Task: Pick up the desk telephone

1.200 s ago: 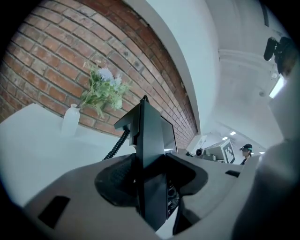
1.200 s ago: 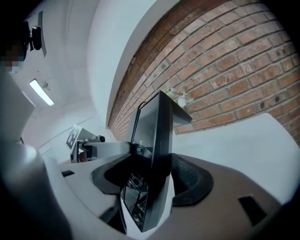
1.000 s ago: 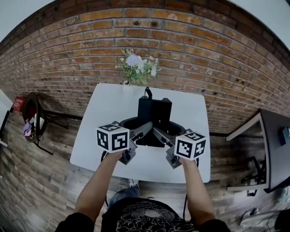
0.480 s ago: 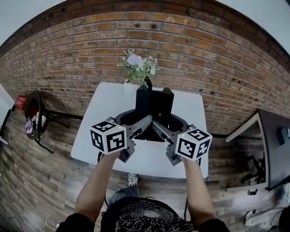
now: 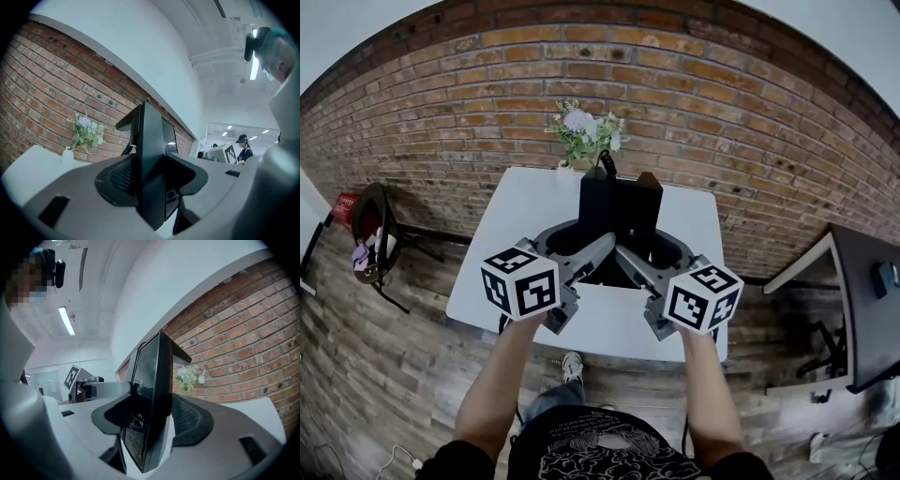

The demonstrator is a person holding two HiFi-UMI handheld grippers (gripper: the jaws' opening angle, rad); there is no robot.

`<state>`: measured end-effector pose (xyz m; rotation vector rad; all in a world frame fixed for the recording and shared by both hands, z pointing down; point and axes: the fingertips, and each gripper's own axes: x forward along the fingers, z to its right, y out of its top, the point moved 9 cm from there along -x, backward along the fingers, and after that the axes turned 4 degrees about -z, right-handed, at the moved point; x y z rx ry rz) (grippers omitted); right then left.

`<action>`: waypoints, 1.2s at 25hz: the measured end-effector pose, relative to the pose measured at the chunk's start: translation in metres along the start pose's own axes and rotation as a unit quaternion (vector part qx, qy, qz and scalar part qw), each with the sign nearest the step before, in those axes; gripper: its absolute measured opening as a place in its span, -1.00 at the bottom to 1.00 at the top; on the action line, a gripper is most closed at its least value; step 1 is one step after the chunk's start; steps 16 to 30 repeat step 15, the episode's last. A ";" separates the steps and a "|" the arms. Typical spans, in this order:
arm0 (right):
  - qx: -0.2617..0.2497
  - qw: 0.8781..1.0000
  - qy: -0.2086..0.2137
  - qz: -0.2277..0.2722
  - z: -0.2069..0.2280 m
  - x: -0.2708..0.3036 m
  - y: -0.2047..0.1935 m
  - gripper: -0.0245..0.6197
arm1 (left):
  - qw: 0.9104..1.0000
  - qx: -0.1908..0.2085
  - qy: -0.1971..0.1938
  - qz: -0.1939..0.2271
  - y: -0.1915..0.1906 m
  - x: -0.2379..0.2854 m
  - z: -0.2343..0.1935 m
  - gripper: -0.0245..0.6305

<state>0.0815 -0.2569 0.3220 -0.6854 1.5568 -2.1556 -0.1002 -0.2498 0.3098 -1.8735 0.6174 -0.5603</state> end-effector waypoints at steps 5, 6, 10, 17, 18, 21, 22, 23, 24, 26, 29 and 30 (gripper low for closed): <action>-0.004 1.000 0.000 0.000 -0.003 -0.001 0.001 -0.11 | 1.000 0.001 -0.001 0.002 0.001 -0.002 0.002 -0.32; -0.004 1.000 -0.001 0.000 -0.003 -0.001 0.001 -0.11 | 1.000 0.000 -0.001 0.002 0.000 -0.002 0.002 -0.32; -0.005 1.000 -0.002 -0.003 -0.003 0.000 -0.001 -0.11 | 1.000 -0.004 -0.001 0.000 -0.001 -0.002 0.000 -0.32; -0.004 1.000 -0.002 -0.005 0.000 0.004 -0.001 -0.11 | 1.000 -0.006 -0.001 -0.002 -0.001 -0.001 -0.004 -0.32; -0.004 1.000 -0.002 -0.005 0.000 0.004 -0.001 -0.11 | 1.000 -0.006 -0.001 -0.002 -0.001 -0.001 -0.004 -0.32; -0.004 1.000 -0.002 -0.005 0.000 0.004 -0.001 -0.11 | 1.000 -0.006 -0.001 -0.002 -0.001 -0.001 -0.004 -0.32; -0.004 1.000 -0.002 -0.005 0.000 0.004 -0.001 -0.11 | 1.000 -0.006 -0.001 -0.002 -0.001 -0.001 -0.004 -0.32; -0.004 1.000 -0.002 -0.005 0.000 0.004 -0.001 -0.11 | 1.000 -0.006 -0.001 -0.002 -0.001 -0.001 -0.004 -0.32; -0.004 1.000 -0.002 -0.005 0.000 0.004 -0.001 -0.11 | 1.000 -0.006 -0.001 -0.002 -0.001 -0.001 -0.004 -0.32; -0.004 1.000 -0.002 -0.005 0.000 0.004 -0.001 -0.11 | 1.000 -0.006 -0.001 -0.002 -0.001 -0.001 -0.004 -0.32; -0.004 1.000 -0.002 -0.005 0.000 0.004 -0.001 -0.11 | 1.000 -0.006 -0.001 -0.002 -0.001 -0.001 -0.004 -0.32; -0.004 1.000 -0.002 -0.005 0.000 0.004 -0.001 -0.11 | 1.000 -0.006 -0.001 -0.002 -0.001 -0.001 -0.004 -0.32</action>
